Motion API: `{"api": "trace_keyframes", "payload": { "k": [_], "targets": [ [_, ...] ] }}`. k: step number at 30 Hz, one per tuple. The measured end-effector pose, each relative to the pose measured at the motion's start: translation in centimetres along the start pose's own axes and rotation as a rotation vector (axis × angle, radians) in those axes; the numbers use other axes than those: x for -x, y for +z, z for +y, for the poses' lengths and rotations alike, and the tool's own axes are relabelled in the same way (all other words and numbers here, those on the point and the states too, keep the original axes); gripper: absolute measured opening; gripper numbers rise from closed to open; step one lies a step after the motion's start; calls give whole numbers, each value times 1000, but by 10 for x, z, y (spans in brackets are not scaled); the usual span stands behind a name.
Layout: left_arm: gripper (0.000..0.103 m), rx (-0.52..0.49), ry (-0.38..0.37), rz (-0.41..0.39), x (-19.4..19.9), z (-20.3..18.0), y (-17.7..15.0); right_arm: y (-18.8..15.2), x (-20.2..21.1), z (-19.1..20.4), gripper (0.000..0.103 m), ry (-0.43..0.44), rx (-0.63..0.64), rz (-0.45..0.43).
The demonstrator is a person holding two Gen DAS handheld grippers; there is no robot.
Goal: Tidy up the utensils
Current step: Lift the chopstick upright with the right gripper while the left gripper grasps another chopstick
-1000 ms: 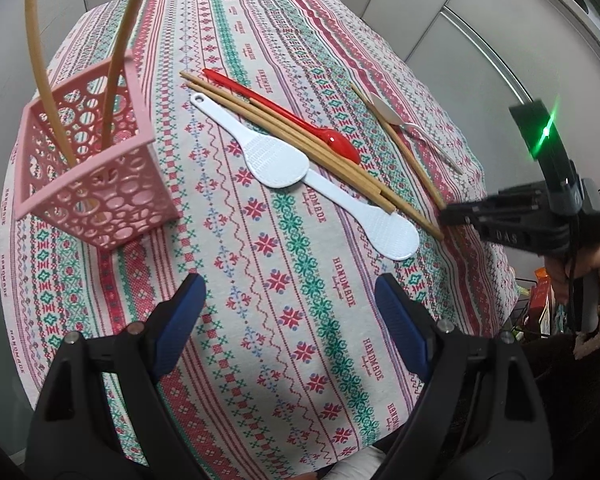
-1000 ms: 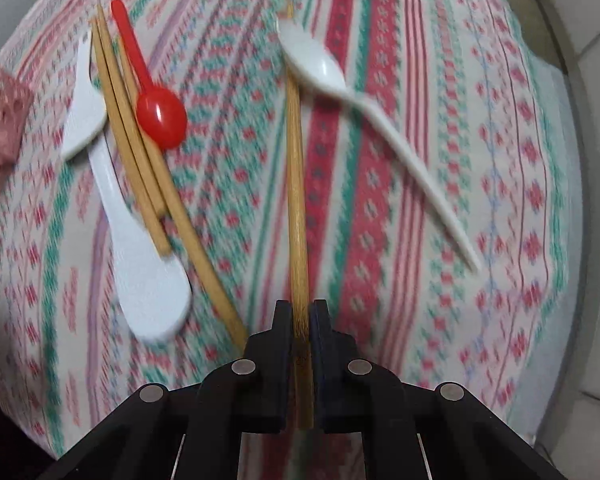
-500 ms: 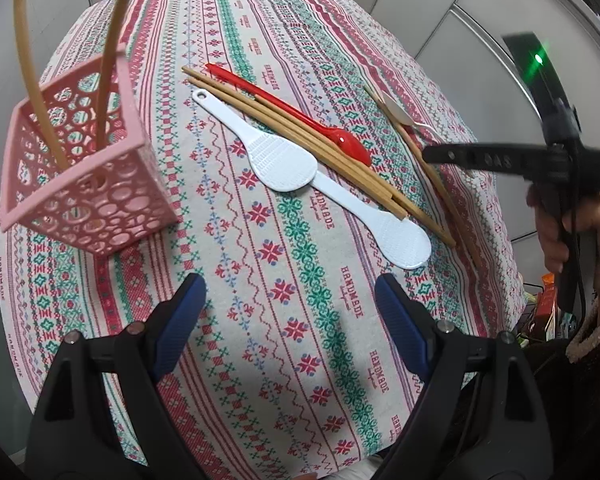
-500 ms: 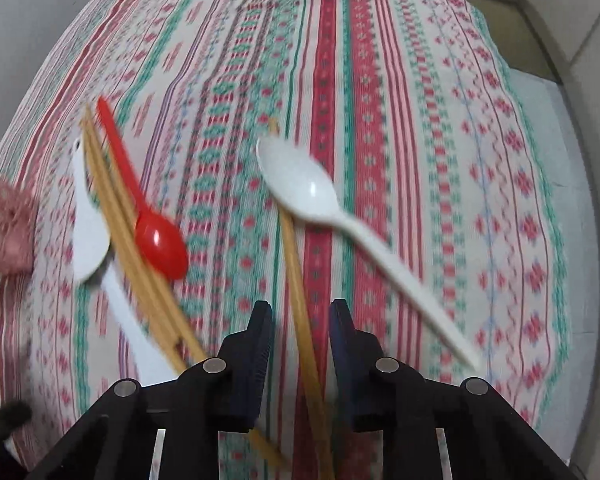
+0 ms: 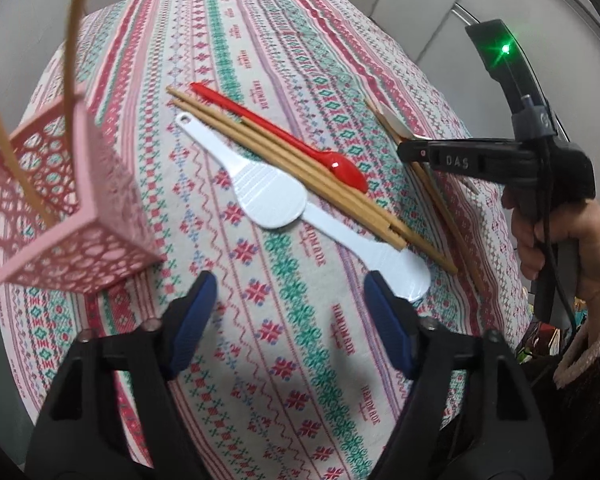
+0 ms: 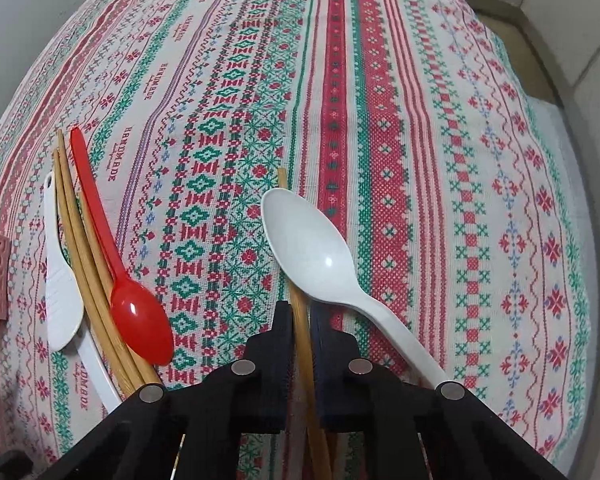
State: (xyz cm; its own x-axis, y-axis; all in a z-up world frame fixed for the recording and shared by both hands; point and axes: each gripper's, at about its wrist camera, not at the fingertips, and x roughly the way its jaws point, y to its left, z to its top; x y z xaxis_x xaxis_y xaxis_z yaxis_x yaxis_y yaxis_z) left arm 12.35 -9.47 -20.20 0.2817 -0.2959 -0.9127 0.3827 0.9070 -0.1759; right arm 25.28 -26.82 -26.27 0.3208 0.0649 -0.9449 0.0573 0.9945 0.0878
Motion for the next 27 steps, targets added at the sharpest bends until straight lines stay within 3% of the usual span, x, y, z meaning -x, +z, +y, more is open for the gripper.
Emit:
{"api": "trace_keyframes", "payload": {
  "k": [5, 7, 10, 18, 22, 27],
  "targets": [
    [47, -54, -60, 30, -6, -16, 10, -7, 19, -3, 6, 34, 0, -23],
    [37, -145, -73, 37, -7, -29, 15, -13, 35, -7, 6, 53, -4, -50],
    [34, -287, -23, 23, -10, -46, 22, -22, 58, -14, 6, 69, -16, -95],
    [34, -735, -9, 38, -26, -94, 15, -52, 127, -48, 6, 97, -98, -233],
    [33, -967, -17, 89, -41, -120, 4, -62, 152, -66, 6, 96, -147, -289],
    [25, -1136, -3, 150, -61, -133, -1, -70, 167, -87, 6, 89, -203, -321]
  ]
}}
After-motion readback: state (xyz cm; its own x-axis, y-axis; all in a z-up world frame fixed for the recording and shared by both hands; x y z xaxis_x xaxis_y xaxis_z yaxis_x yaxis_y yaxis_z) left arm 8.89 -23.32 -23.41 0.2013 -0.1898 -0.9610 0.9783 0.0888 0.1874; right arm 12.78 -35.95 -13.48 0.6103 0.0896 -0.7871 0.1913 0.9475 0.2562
